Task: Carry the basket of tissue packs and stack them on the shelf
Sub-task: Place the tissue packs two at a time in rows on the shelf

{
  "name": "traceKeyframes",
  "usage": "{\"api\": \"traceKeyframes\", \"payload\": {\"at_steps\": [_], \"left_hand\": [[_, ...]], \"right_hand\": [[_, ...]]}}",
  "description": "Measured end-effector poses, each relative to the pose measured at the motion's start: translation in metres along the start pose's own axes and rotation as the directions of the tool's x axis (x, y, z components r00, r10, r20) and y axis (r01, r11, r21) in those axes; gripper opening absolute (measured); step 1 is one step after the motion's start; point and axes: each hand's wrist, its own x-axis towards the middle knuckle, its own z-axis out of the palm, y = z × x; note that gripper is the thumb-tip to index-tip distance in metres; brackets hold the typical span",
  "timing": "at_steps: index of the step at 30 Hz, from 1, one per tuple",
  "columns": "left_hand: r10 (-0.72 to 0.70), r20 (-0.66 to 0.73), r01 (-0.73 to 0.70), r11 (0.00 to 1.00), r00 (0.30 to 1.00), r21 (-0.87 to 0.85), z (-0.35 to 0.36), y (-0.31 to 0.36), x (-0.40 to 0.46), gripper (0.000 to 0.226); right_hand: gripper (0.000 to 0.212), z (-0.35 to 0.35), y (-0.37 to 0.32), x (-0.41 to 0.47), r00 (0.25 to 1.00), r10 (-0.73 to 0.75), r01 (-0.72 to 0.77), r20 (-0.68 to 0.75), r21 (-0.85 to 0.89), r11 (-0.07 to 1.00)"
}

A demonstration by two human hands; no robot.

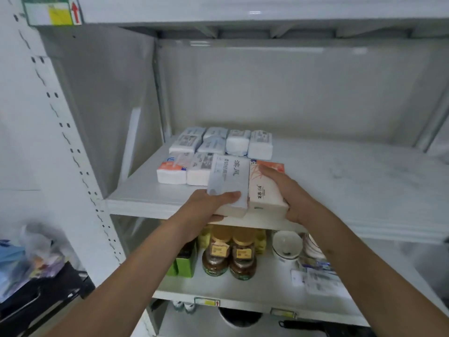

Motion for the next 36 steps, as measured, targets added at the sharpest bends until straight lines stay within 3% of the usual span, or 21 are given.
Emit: {"api": "traceKeyframes", "payload": {"at_steps": [10, 13, 14, 17, 23, 29, 33, 34, 36], "left_hand": [[0.122, -0.083, -0.111, 0.985, 0.989, 0.13, 0.019, 0.02, 0.04, 0.047], [0.154, -0.047, -0.139, 0.962, 0.987, 0.236, 0.012, 0.02, 0.046, 0.066], [0.158, -0.014, -0.149, 0.954, 0.987, 0.262, 0.008, 0.019, 0.047, 0.068], [0.186, 0.114, -0.215, 0.905, 0.976, 0.366, -0.002, 0.014, 0.044, 0.065], [0.264, 0.111, -0.278, 0.77, 0.958, 0.574, -0.018, 0.014, 0.051, 0.063], [0.425, -0.066, -0.275, 0.689, 0.903, 0.67, -0.024, 0.01, 0.047, 0.056], [0.609, -0.07, -0.303, 0.489, 0.79, 0.818, -0.036, 0.002, 0.045, 0.069], [0.653, -0.02, -0.347, 0.427, 0.757, 0.835, -0.038, 0.0, 0.043, 0.067], [0.736, 0.172, -0.445, 0.191, 0.655, 0.875, -0.039, -0.004, 0.042, 0.056]], "right_hand": [[0.057, -0.014, -0.018, 0.025, 0.99, -0.013, 0.018, -0.137, 0.035, 0.999], [0.088, -0.01, -0.013, 0.037, 0.968, -0.047, 0.038, -0.246, -0.039, 0.998], [0.09, -0.007, -0.014, 0.035, 0.95, -0.087, 0.061, -0.3, -0.094, 0.994], [0.062, -0.005, -0.004, 0.033, 0.908, -0.181, 0.131, -0.378, -0.155, 0.979], [0.042, -0.007, 0.004, 0.024, 0.881, -0.318, 0.244, -0.351, -0.24, 0.94], [0.029, -0.004, -0.002, -0.002, 0.931, -0.352, 0.27, -0.092, -0.474, 0.838], [0.054, -0.013, 0.002, -0.016, 0.937, -0.348, 0.28, 0.026, -0.651, 0.706], [0.062, -0.017, 0.005, -0.018, 0.933, -0.357, 0.286, 0.043, -0.692, 0.663], [0.069, -0.025, 0.011, -0.019, 0.902, -0.425, 0.316, 0.074, -0.784, 0.534]]}}
